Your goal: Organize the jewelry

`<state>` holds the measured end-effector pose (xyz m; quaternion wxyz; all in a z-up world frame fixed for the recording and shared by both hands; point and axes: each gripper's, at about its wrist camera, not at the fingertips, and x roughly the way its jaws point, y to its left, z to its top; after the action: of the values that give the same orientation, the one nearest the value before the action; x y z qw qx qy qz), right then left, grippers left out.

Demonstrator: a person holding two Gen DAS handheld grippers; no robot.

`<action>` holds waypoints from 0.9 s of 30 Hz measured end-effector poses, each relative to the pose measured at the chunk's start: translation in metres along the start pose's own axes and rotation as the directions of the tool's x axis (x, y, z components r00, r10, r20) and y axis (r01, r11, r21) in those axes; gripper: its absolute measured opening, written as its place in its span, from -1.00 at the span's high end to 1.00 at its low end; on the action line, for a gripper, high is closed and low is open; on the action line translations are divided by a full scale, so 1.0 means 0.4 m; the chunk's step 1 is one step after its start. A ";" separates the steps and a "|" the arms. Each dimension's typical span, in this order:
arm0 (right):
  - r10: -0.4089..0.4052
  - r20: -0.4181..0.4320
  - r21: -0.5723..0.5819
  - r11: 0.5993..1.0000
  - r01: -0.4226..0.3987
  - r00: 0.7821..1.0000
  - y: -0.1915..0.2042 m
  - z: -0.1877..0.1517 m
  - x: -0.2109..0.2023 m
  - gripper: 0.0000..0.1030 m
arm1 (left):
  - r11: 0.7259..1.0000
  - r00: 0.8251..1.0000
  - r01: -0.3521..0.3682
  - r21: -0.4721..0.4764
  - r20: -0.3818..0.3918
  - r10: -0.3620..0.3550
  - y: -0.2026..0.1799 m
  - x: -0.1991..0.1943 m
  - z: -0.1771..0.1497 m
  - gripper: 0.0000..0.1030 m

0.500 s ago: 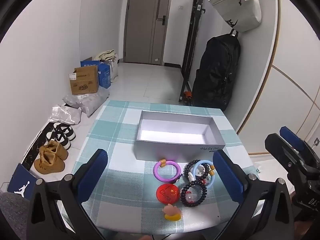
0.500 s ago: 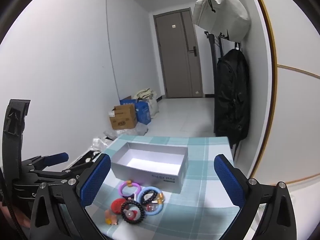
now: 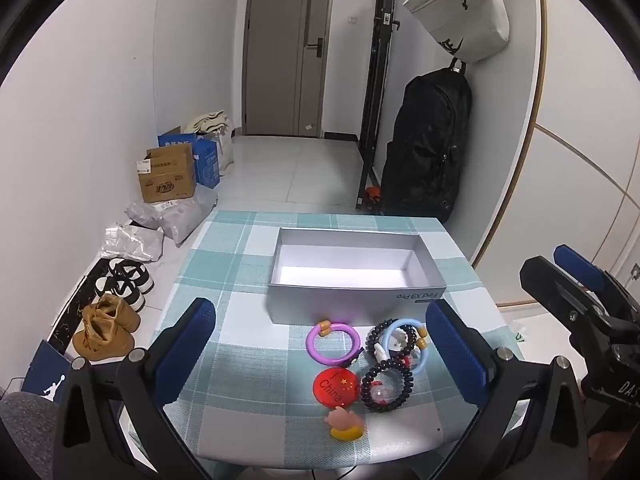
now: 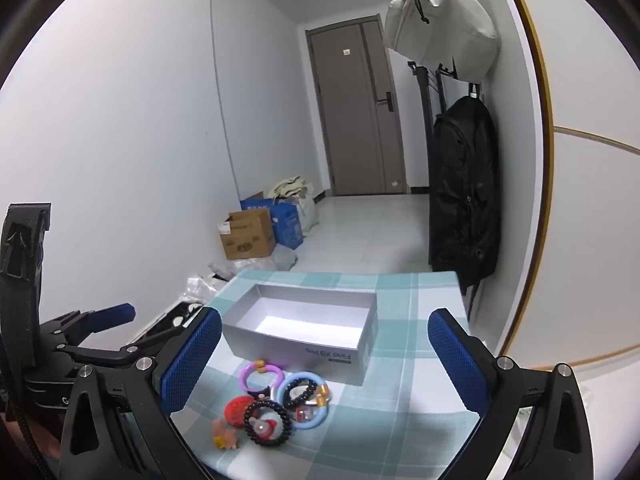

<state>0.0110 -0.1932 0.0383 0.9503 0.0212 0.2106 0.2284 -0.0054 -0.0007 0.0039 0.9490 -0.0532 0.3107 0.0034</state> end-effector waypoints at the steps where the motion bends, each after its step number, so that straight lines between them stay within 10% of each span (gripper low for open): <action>1: 0.001 -0.001 0.000 1.000 -0.001 1.000 0.000 0.000 -0.001 -1.00 | 1.000 1.000 0.003 0.000 0.000 -0.003 0.002 0.000 0.001 -0.98; 27: 0.007 0.001 0.011 1.000 -0.007 1.000 0.006 0.002 0.001 -1.00 | 1.000 1.000 0.013 -0.004 -0.018 -0.013 -0.005 0.012 -0.009 -0.98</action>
<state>0.0106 -0.1908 0.0391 0.9494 0.0273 0.2115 0.2307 -0.0034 -0.0032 -0.0015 0.9461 -0.0572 0.3188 -0.0025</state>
